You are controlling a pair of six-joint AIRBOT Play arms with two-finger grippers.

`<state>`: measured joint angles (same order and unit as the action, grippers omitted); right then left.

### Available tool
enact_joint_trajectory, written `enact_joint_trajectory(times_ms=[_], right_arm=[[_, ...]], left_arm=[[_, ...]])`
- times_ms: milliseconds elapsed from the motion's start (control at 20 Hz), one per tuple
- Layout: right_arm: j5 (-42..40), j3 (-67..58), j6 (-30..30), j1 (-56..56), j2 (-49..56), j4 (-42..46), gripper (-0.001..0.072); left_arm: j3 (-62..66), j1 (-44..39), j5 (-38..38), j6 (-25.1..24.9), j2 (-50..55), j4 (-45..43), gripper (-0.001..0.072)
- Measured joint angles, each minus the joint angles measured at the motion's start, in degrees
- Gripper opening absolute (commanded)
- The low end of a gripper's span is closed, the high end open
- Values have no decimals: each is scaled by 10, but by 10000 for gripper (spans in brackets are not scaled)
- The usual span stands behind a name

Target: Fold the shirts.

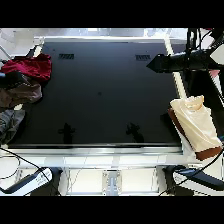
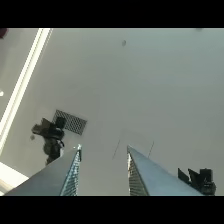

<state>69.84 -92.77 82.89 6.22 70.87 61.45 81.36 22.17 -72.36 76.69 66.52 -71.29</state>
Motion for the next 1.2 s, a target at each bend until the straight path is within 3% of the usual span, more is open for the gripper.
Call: enact_joint_trajectory(times_ms=[650,1000,1050,1150,1200], right_arm=[[-5,0,0,0,0,-2,331],[-15,0,0,0,0,-2,331],[-18,0,0,0,0,-1,331],[-26,0,0,0,0,-1,331],[-32,0,0,0,0,-1,331]], left_arm=[[0,0,1,0,0,0,11],[0,1,50,0,19,-29,20],[0,1,60,0,22,-50,54],[0,2,81,0,26,-118,369],[0,5,89,5,29,-159,445]])
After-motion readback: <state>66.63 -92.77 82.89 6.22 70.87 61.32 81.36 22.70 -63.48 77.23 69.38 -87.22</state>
